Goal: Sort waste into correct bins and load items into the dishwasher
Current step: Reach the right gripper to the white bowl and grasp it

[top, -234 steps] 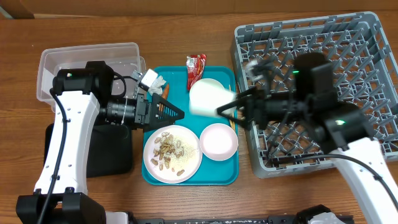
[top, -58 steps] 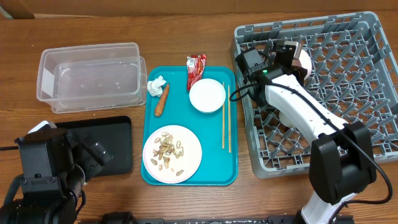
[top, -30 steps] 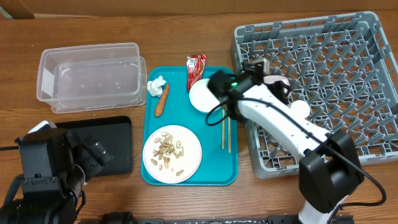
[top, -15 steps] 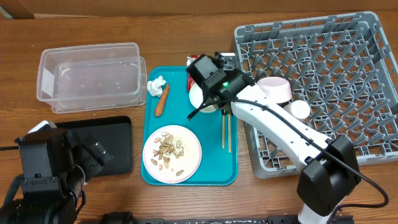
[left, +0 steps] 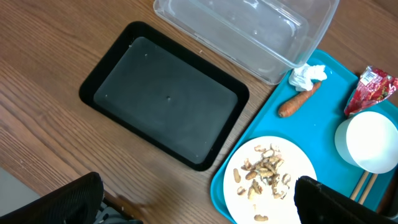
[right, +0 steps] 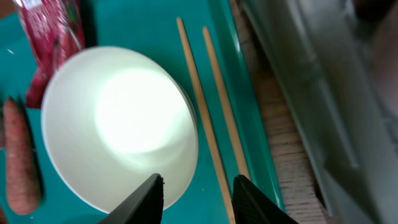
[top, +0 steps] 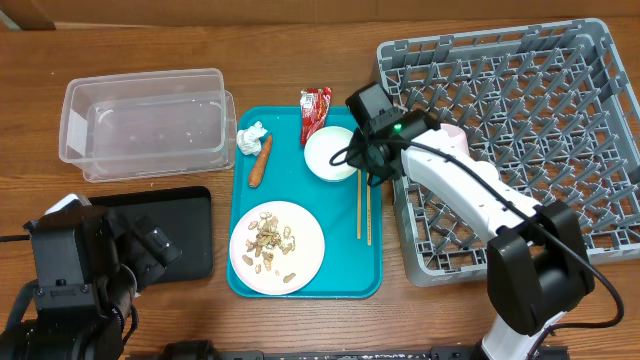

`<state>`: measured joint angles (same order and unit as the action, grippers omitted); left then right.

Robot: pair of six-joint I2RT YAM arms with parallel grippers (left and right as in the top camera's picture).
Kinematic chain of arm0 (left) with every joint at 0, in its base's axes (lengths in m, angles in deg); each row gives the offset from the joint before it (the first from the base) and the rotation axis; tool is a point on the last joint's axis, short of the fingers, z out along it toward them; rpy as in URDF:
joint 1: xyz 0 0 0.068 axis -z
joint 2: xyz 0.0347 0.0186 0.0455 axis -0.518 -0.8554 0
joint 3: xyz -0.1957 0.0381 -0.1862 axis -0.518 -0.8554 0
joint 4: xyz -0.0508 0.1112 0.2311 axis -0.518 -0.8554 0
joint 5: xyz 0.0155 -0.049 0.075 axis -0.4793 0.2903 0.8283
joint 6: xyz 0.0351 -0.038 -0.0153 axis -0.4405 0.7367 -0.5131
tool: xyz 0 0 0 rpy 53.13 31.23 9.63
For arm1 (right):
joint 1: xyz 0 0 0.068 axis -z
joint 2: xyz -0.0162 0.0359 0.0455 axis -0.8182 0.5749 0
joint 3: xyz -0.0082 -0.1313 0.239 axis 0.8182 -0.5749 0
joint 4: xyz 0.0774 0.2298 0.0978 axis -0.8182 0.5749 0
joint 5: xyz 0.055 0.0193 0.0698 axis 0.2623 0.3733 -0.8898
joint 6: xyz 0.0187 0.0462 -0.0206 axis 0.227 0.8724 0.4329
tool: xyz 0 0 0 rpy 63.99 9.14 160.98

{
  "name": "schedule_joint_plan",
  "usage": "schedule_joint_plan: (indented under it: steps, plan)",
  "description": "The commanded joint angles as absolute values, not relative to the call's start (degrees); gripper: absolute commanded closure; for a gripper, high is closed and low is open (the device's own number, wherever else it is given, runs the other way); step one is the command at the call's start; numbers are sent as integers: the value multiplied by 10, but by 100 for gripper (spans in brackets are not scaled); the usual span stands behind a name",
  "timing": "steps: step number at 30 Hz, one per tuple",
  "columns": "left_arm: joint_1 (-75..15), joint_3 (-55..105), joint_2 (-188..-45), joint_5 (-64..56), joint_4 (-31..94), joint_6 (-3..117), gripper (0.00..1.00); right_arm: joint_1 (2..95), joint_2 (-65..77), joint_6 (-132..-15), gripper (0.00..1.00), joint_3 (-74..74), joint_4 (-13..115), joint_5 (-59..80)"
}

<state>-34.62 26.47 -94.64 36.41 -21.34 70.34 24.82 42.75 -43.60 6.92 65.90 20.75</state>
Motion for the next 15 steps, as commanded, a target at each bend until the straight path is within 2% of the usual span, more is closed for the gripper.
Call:
schedule_joint_plan:
  steps: [1,10,12,15]
  plan:
    - [-349,272,-947,376,-212,709,0,234,425,-425,61,45,644,184]
    - [-349,272,-947,376,-212,709,0,222,474,-412,61,32,593,198]
    - [-349,272,-947,376,-212,709,0,222,482,-412,64,32,585,200]
    - [-349,272,-947,376,-212,709,0,223,480,-421,84,37,587,214]
